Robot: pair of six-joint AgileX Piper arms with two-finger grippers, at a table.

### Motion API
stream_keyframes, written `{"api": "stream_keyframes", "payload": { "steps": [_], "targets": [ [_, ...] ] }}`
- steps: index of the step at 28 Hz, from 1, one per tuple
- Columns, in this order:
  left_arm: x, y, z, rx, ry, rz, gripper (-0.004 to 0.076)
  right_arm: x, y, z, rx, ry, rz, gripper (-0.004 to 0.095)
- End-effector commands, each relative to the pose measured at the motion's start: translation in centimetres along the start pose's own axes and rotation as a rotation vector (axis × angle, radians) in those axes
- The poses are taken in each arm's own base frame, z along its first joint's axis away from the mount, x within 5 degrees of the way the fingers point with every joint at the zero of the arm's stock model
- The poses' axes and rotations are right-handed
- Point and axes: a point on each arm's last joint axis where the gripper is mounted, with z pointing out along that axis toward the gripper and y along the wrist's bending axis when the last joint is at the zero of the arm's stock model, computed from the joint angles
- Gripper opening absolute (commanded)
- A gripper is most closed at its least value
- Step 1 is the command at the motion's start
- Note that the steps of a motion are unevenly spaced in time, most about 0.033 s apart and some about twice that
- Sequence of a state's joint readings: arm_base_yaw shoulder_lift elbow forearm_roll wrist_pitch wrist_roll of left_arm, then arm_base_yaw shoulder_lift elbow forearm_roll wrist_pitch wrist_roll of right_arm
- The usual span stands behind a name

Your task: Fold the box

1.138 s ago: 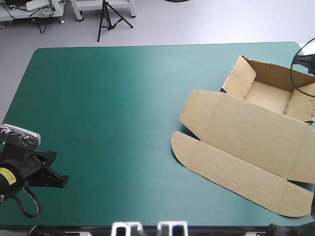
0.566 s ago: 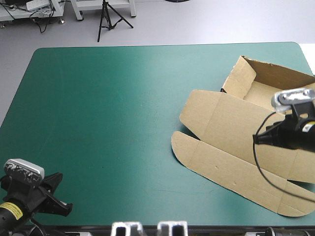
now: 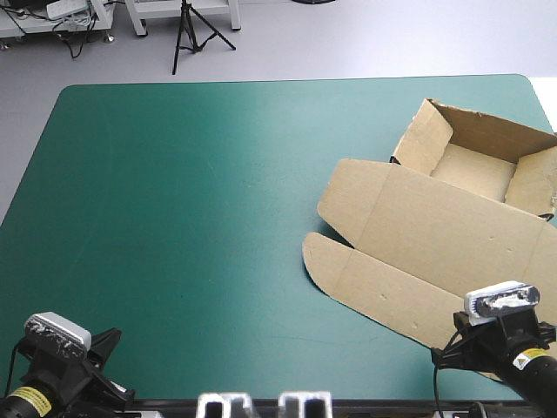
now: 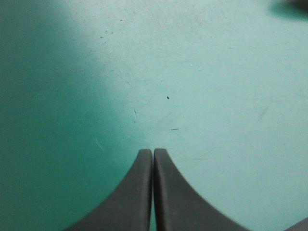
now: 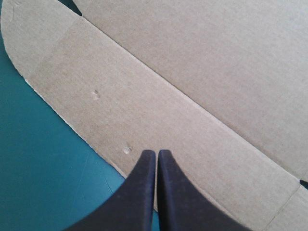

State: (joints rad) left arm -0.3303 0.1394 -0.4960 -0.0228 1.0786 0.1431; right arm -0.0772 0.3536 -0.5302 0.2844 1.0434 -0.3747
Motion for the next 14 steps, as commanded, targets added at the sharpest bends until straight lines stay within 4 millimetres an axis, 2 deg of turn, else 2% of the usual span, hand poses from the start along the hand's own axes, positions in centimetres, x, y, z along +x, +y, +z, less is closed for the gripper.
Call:
{"api": "stream_keyframes", "payload": {
  "steps": [1, 4, 14],
  "targets": [
    [-1.12, 0.01, -0.33, 0.008, -0.071, -0.002, -0.0008, -0.04, 0.1, -0.6, 0.028, -0.103, -0.019, 0.0],
    [-1.03, 0.03, -0.29, 0.005, -0.063, 0.0, -0.0008, 0.17, 0.26, -1.18, 0.042, -0.148, -0.029, 0.0],
    [-1.01, 0.07, -0.29, 0.001, -0.06, 0.003, -0.0008, 0.26, 0.42, -1.17, 0.024, -0.141, -0.022, 0.0]
  ]
}}
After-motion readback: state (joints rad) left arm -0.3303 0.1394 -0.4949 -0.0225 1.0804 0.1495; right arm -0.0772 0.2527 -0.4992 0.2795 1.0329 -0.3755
